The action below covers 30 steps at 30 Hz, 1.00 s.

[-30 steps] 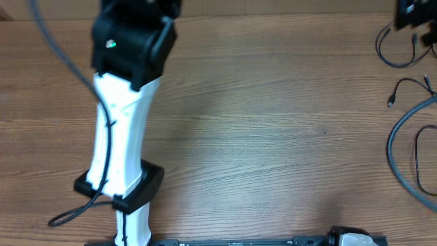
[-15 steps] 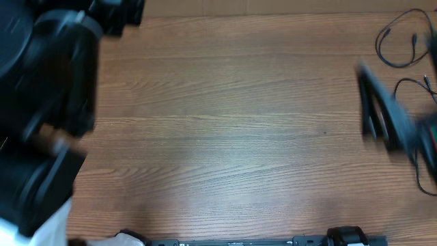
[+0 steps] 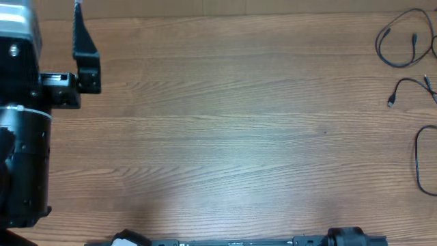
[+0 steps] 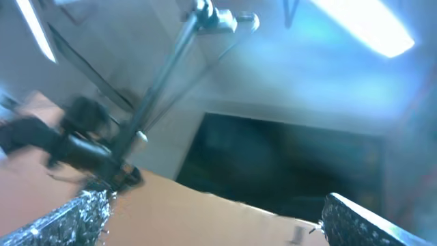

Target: Untangle cables

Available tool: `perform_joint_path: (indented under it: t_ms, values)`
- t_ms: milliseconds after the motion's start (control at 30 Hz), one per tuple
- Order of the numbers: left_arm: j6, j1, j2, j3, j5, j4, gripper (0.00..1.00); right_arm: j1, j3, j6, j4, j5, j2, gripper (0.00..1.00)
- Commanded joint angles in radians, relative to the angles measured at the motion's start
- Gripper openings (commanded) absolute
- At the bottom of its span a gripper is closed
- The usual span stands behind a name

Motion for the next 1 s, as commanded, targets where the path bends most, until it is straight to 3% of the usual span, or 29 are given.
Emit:
perform_joint_path:
  t_ms: [0,100,133,267,367,633,967]
  values:
    - [-0.084,-0.001,0.004,-0.007,-0.013,-0.019,1.0,-0.073,-0.146,-0.082,-0.062,0.189,0.031,1.0]
    - [-0.098,-0.001,0.003,-0.007,-0.013,-0.046,1.0,-0.083,-0.231,0.195,-0.212,0.28,0.031,1.0]
    - [-0.098,-0.001,0.003,-0.007,-0.013,-0.056,1.0,-0.083,-0.264,0.227,-0.234,0.277,0.031,1.0]
    - [-0.098,-0.001,0.003,-0.007,-0.013,-0.085,1.0,-0.081,-0.465,0.08,-0.299,0.165,0.031,1.0]
    - [-0.089,-0.001,0.003,-0.007,-0.014,-0.091,1.0,-0.081,-0.607,0.047,-0.311,0.113,0.031,1.0]
    - [-0.072,-0.001,0.003,-0.007,-0.018,-0.093,1.0,-0.081,-0.908,0.05,-0.25,0.169,0.031,1.0]
    - [-0.071,-0.001,0.012,-0.007,-0.013,-0.098,1.0,-0.081,-1.157,0.098,-0.188,0.276,0.031,1.0]
